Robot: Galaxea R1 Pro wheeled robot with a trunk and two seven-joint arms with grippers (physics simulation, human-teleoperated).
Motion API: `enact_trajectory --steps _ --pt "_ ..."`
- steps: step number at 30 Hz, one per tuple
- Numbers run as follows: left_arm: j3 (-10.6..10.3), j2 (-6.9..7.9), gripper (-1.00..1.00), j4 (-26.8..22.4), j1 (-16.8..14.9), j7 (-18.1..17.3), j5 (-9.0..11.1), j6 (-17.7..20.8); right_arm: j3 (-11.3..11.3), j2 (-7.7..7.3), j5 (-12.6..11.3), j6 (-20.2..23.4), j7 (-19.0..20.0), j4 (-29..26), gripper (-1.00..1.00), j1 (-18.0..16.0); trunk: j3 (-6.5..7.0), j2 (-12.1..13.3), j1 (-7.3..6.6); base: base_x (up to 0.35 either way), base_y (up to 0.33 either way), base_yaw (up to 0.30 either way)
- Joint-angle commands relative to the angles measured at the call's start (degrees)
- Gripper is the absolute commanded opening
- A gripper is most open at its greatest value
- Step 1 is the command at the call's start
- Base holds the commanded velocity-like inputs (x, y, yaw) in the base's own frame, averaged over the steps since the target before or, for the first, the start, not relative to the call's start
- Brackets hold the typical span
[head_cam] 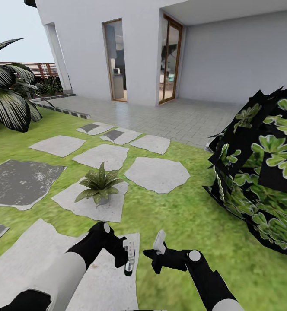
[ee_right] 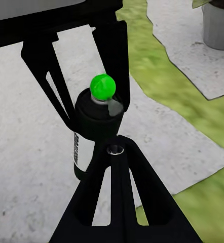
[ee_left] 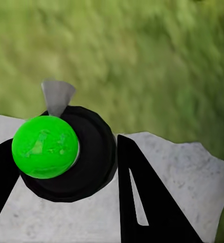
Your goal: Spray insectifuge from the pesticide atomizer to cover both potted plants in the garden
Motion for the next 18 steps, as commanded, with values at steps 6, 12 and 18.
enact_trajectory --steps 6,12,18 --pt "-0.13 -1.05 -1.00 -0.10 -0.01 -0.28 -0.06 0.60 -0.10 0.02 0.60 -0.56 0.03 -0.07 -1.00 -0.02 -0.05 -0.02 -0.01 0.000 0.000 0.000" --pt "-0.13 -1.47 -1.00 -0.10 0.04 -0.28 0.00 0.60 -0.14 0.01 0.60 -0.56 0.04 -0.09 -1.00 -0.02 -0.05 -0.02 -0.01 0.000 0.000 0.000" --pt "-0.16 -1.61 -1.00 -0.01 0.37 -0.28 0.03 0.60 -0.16 0.01 0.60 -0.56 0.05 -0.09 -1.00 -0.02 -0.05 -0.02 -0.01 0.000 0.000 0.000"
